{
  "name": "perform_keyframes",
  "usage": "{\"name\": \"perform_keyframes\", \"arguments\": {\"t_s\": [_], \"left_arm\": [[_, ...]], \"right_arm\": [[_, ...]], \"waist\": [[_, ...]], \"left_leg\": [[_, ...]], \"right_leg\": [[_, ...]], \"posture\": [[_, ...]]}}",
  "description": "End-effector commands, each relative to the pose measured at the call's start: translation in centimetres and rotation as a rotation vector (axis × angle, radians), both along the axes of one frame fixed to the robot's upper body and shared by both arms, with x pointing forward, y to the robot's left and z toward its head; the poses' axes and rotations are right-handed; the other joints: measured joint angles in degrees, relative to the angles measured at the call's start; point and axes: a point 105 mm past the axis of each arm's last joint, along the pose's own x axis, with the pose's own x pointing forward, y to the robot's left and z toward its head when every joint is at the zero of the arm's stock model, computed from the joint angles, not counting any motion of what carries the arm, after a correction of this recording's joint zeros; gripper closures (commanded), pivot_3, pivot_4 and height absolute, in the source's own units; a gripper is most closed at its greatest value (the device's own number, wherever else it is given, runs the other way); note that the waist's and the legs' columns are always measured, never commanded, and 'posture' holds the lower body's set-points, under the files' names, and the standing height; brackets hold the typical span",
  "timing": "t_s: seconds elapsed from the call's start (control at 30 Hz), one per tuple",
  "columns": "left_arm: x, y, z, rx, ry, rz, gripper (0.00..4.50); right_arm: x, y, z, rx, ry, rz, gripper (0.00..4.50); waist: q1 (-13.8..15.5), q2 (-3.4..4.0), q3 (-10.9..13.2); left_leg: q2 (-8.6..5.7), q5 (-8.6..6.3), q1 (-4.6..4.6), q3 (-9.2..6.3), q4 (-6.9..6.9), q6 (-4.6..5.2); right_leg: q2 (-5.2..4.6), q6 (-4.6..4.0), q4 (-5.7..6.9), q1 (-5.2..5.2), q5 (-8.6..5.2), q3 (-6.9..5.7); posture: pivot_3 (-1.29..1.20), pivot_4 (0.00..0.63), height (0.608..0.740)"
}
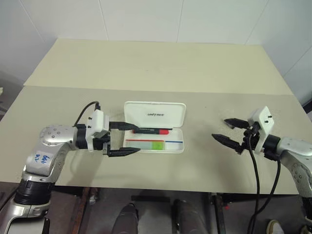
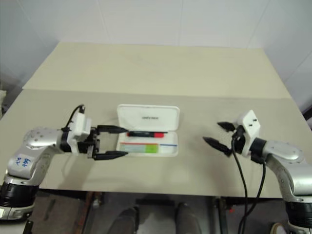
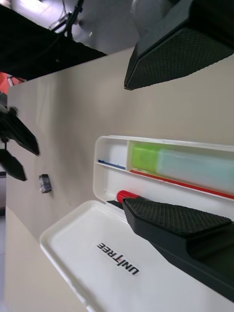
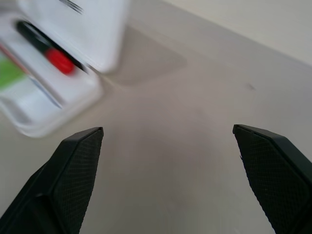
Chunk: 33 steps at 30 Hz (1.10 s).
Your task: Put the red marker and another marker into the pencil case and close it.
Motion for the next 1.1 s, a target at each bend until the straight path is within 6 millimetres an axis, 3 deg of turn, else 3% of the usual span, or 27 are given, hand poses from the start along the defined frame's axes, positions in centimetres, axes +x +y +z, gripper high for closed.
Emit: {"name": "perform_keyframes", "arguments": {"t_s": [0.03,0.1,0.43,0.6,0.73,0.8,0.83,0.93,1.1], "left_arm": [[-0.3,-0.2,2.5,-0.047,-0.063,-0.01,0.44],[-0.3,-0.4,2.9,-0.06,-0.063,-0.019,0.01],[0.1,-0.9,3.4,-0.076,-0.09,-0.015,0.01],[0.1,-0.8,3.5,-0.069,-0.107,-0.006,0.01],[0.1,-0.5,3.8,-0.063,-0.12,0.008,0.0],[0.0,-0.4,3.8,-0.06,-0.122,0.012,0.0],[-0.1,-0.4,3.8,-0.059,-0.121,0.014,0.0],[-0.1,-0.3,3.8,-0.059,-0.122,0.019,0.0],[0.0,-0.2,3.8,-0.055,-0.125,0.024,0.0]], "right_arm": [[1.7,-2.7,0.2,-0.045,-0.027,-0.077,0.0],[2.9,-3.9,-0.3,-0.05,-0.02,-0.114,0.0],[6.7,-4.0,-1.3,-0.067,-0.001,-0.102,0.0],[7.3,-3.8,-2.6,-0.076,0.056,-0.07,0.0],[7.1,-4.8,-3.6,-0.086,0.099,-0.093,0.96],[6.8,-5.6,-4.1,-0.09,0.117,-0.112,0.96],[6.7,-6.1,-4.3,-0.089,0.124,-0.127,1.45],[6.2,-6.9,-4.8,-0.087,0.145,-0.142,2.31],[5.9,-6.1,-4.6,-0.074,0.133,-0.086,3.93]], "waist": [[-0.1,0.0,0.0],[-0.3,0.0,0.0],[-0.5,0.02,0.0],[-0.5,0.02,0.0],[-0.5,0.02,0.0],[-0.5,0.02,0.0],[-0.4,0.01,0.0],[-0.1,0.0,0.0],[0.1,-0.02,0.0]], "left_leg": [[0.0,0.0,0.02,0.0,0.0,0.0],[0.0,0.0,0.02,0.06,0.04,0.0],[0.0,0.02,0.1,0.17,-0.01,0.0],[0.0,0.01,0.09,0.19,-0.02,0.0],[0.0,0.01,0.11,0.2,0.0,0.0],[0.0,0.02,0.14,0.2,0.03,-0.01],[0.0,0.02,0.19,0.2,0.05,-0.01],[-0.01,0.04,0.37,0.2,0.11,0.0],[-0.09,0.1,0.35,0.2,0.32,0.06]], "right_leg": [[0.0,0.01,0.0,0.02,0.0,0.0],[0.0,0.0,0.0,0.02,0.02,0.05],[0.05,0.39,0.0,0.01,0.23,0.23],[0.05,0.43,-0.01,0.01,0.25,0.26],[0.05,0.47,-0.01,0.02,0.28,0.28],[0.05,0.5,-0.01,0.08,0.3,0.28],[0.06,0.5,-0.03,0.17,0.3,0.28],[0.06,0.49,-0.36,0.59,0.34,0.28],[0.03,-0.08,-0.47,0.77,0.12,0.39]], "posture": [[0.0,0.15,0.74],[0.0,0.15,0.74],[0.0,0.15,0.74],[0.0,0.15,0.74],[0.0,0.15,0.74],[0.0,0.15,0.74],[0.0,0.15,0.74],[0.0,0.15,0.74],[0.0,0.15,0.74]]}}
